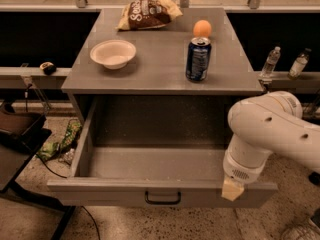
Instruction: Open top drawer
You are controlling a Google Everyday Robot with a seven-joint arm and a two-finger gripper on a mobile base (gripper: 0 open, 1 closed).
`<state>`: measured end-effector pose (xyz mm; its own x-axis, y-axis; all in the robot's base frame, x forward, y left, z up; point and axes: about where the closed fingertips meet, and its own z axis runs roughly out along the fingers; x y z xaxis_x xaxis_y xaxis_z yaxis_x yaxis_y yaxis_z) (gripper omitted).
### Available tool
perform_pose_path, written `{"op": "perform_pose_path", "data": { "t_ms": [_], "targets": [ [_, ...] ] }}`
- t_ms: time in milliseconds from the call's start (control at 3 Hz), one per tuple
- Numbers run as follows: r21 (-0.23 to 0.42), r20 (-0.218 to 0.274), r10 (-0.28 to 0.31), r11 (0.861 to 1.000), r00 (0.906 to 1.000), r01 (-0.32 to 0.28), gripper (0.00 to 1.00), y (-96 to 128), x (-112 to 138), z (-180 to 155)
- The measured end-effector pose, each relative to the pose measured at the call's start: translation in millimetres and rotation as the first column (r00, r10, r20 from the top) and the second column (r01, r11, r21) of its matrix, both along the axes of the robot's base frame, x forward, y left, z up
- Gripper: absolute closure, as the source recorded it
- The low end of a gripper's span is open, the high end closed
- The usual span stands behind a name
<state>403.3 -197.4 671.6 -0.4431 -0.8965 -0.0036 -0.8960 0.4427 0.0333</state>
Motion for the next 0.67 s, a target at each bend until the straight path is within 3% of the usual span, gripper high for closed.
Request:
{"op": "perform_pose_path", "data": {
  "t_ms": [333, 667],
  "targets": [
    [-0.013, -0.022, 0.000, 1.000, 0.9998, 0.000, 0.97, -1.3, -23.3, 4.0],
    [-0.014, -0.034, 0.001, 1.000, 0.9994, -0.002, 0.74, 0.3, -33.3, 7.1]
  ]
}}
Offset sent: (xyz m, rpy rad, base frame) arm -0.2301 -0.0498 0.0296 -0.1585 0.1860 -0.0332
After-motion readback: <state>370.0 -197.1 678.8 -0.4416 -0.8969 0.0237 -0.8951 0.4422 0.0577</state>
